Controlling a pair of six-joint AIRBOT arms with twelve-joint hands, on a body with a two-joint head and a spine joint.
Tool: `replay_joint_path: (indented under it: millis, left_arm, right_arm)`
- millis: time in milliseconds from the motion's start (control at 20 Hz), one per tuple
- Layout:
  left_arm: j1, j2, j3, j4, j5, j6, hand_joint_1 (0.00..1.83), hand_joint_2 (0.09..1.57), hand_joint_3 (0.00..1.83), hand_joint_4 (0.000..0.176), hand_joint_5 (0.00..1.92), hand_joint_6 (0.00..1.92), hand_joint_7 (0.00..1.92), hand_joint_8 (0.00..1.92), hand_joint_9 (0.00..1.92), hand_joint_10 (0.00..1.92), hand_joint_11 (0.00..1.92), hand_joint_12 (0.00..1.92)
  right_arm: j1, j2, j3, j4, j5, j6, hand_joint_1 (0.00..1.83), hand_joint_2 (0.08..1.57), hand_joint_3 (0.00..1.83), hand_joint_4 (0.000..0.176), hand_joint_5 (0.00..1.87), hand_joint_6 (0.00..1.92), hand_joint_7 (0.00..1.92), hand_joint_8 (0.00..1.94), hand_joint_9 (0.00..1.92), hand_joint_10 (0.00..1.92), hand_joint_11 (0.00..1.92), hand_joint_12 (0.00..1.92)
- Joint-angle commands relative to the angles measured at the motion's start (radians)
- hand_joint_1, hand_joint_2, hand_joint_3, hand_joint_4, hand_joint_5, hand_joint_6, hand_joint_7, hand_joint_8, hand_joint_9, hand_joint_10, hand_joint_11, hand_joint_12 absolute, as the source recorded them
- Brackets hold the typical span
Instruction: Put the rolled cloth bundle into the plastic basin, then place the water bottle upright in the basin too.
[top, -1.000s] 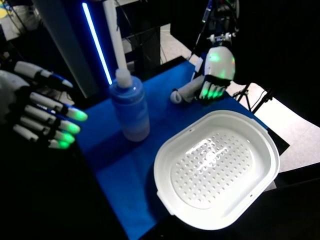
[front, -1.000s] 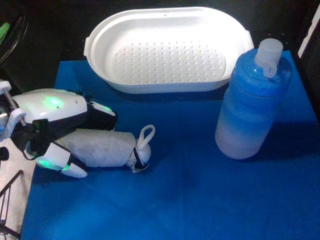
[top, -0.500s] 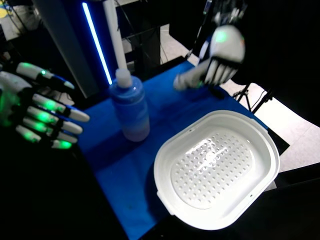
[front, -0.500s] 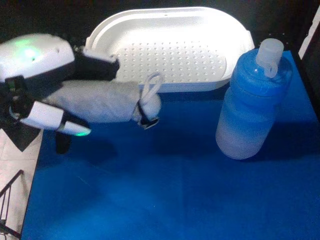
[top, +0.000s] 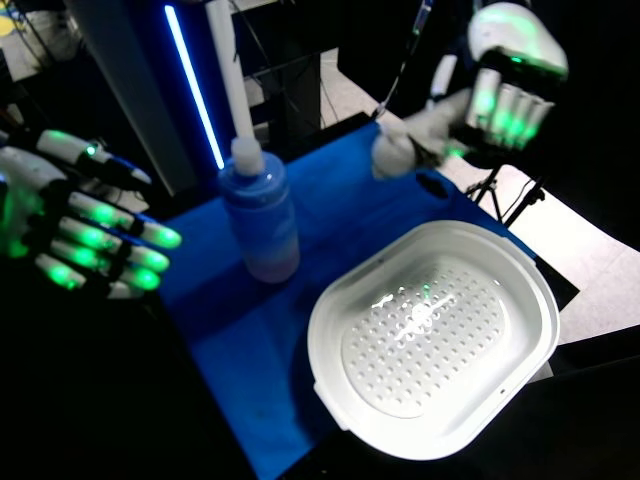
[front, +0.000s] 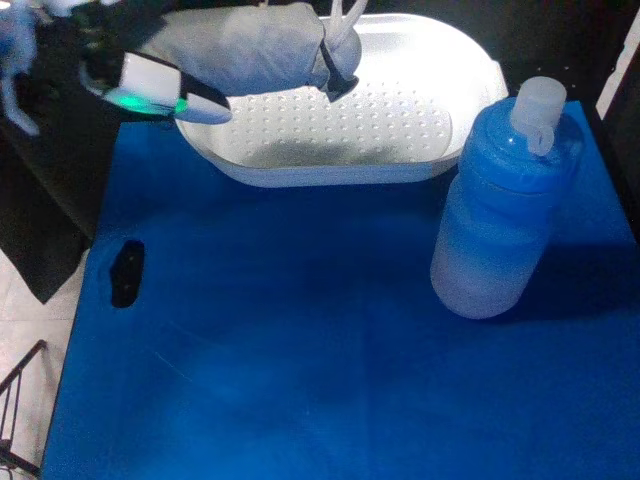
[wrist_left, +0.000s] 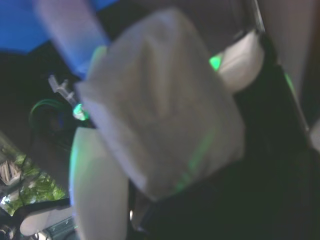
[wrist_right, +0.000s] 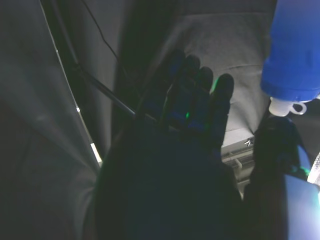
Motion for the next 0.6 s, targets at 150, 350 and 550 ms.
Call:
replay_joint_path:
  millis: [150,350,550]
  left_arm:
    - [-0.016,-0.113,0.145,-0.186,-0.018,0.041,1.68,1.13,0.0,0.176,0.78,1.92,1.01,1.92,1.22,1.92,1.32,1.92]
    - [-0.017,-0.287,0.369,-0.297,0.129,0.054,1.71,1.15,0.0,0.176,0.79,1.92,1.01,1.92,1.21,1.92,1.38,1.92]
    - [-0.018,-0.385,0.497,-0.326,0.193,0.021,1.7,1.15,0.0,0.176,0.77,1.92,1.01,1.92,1.21,1.92,1.37,1.92]
  right_arm:
    - [0.005,-0.003,0.009,-0.002,0.12,0.008,0.25,1.46,0.0,0.0,0.44,0.0,0.35,0.0,0.32,0.0,0.0,0.87]
    - [0.005,-0.016,0.027,-0.003,0.119,0.033,0.27,1.46,0.0,0.0,0.45,0.0,0.37,0.0,0.3,0.0,0.0,0.8]
    - [0.007,-0.023,0.037,-0.006,0.116,0.039,0.25,1.45,0.0,0.0,0.44,0.0,0.36,0.0,0.34,0.0,0.0,0.93]
